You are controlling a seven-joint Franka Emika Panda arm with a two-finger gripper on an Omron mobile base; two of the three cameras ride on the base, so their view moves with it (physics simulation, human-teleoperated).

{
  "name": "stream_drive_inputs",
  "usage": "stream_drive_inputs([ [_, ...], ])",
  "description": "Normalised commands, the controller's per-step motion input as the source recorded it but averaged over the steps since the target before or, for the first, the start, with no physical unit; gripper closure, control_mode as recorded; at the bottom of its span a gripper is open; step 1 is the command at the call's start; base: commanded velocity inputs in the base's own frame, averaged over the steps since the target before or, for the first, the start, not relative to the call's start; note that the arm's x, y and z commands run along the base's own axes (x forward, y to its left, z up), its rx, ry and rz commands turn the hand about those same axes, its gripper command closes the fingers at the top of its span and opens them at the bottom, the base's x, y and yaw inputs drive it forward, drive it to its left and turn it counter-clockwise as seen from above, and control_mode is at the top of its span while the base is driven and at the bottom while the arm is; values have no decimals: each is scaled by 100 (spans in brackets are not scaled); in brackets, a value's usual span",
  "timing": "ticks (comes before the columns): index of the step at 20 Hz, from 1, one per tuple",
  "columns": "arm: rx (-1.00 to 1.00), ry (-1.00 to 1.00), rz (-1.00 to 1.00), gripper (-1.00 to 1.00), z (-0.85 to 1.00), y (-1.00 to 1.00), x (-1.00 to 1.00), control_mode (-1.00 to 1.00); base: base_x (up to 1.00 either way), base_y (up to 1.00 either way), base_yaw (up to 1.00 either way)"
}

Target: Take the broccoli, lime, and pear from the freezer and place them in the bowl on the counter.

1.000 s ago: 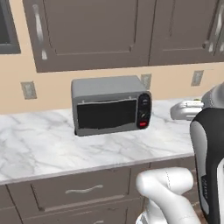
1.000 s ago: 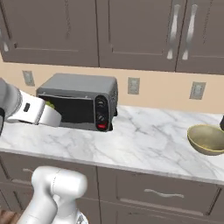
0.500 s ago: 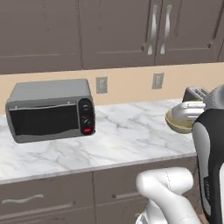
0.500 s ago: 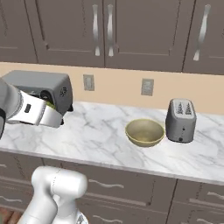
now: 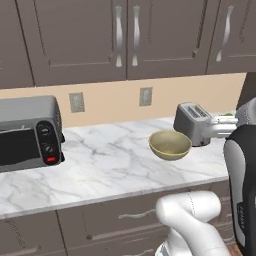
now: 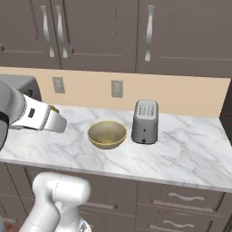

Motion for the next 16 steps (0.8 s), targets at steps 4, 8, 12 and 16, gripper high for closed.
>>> stream_drive_inputs([
  [4,0,0,0,100,0,0,0,100,66,-8,-2],
  [8,0,0,0,100,0,0,0,100,59,-5,0],
  [12,0,0,0,100,0,0,0,100,20,-8,0],
  [16,0,0,1,100,0,-4,10,-100,0,0,0],
])
